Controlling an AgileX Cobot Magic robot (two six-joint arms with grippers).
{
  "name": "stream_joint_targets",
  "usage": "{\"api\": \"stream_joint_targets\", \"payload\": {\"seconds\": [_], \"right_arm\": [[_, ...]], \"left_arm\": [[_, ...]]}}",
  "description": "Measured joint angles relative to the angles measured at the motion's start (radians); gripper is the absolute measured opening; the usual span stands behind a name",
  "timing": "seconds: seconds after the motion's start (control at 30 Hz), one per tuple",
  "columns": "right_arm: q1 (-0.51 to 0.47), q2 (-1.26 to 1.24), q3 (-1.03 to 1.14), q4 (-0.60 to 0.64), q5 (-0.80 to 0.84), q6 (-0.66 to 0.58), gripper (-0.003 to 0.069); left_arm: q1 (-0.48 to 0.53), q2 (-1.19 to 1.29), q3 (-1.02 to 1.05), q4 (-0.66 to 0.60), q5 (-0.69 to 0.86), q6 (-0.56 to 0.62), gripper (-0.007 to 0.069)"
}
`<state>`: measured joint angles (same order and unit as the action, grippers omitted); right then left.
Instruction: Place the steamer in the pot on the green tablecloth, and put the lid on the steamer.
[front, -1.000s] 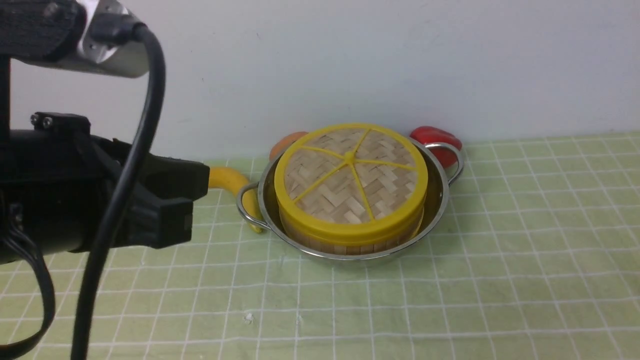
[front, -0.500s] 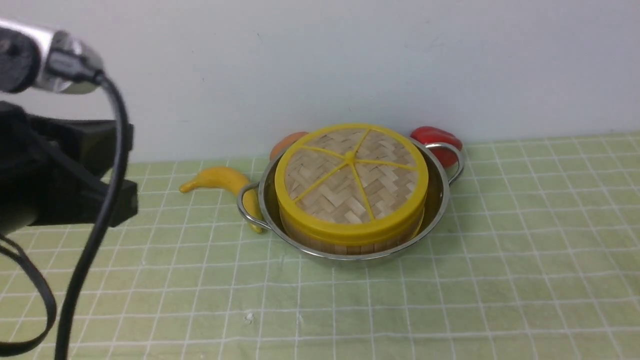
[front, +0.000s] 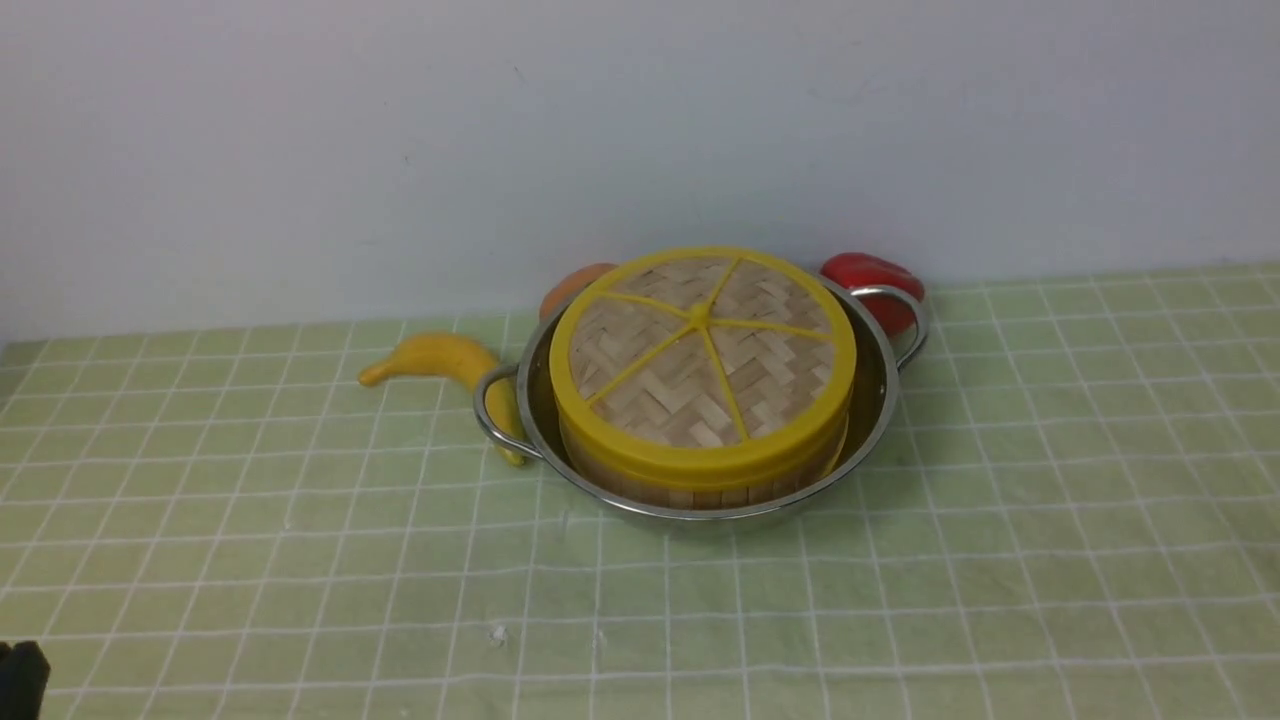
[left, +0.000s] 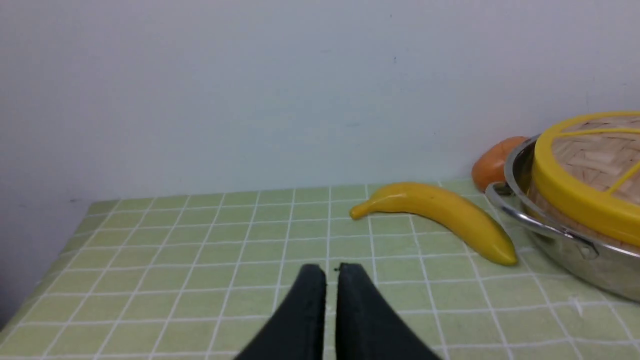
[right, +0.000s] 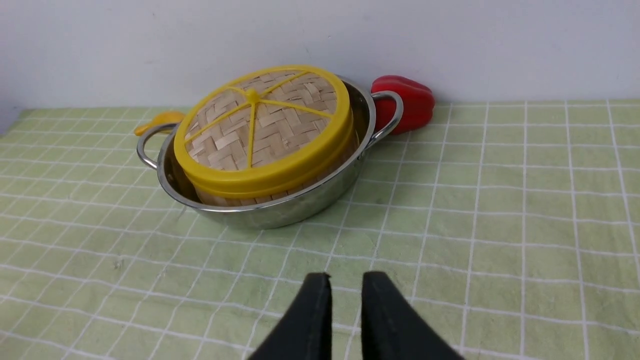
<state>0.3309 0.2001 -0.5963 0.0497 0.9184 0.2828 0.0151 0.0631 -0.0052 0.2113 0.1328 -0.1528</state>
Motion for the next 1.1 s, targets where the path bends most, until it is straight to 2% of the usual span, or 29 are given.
{"api": "stream_joint_targets", "payload": {"seconds": [0.2,0.77,0.87,0.93,0.97,1.0,1.1], "right_arm": [[0.000,0.000,0.000,0.000,0.000,0.000,0.0127],[-0.005,-0.008,0.002,-0.014,-0.003,-0.020,0.0168],[-0.059,-0.054,0.040,-0.050,-0.075,-0.053,0.0177],[-0.125,-0.118,0.132,-0.131,-0.221,-0.071,0.0188],[-0.130,-0.123,0.132,-0.137,-0.232,-0.071,0.0188],[-0.178,-0.160,0.209,-0.179,-0.309,-0.071,0.0195],[-0.261,-0.195,0.313,-0.218,-0.408,-0.056,0.0203]], "left_arm": [[0.000,-0.042,0.012,0.003,-0.004,0.036,0.0043],[0.000,-0.043,0.012,0.003,-0.004,0.039,0.0075],[0.000,-0.043,0.012,0.003,-0.005,0.039,0.0079],[0.000,-0.043,0.012,0.003,-0.005,0.039,0.0085],[0.000,-0.043,0.012,0.003,-0.005,0.039,0.0085],[0.000,-0.043,0.012,0.003,-0.005,0.039,0.0085],[0.000,-0.043,0.012,0.003,-0.005,0.039,0.0088]]}}
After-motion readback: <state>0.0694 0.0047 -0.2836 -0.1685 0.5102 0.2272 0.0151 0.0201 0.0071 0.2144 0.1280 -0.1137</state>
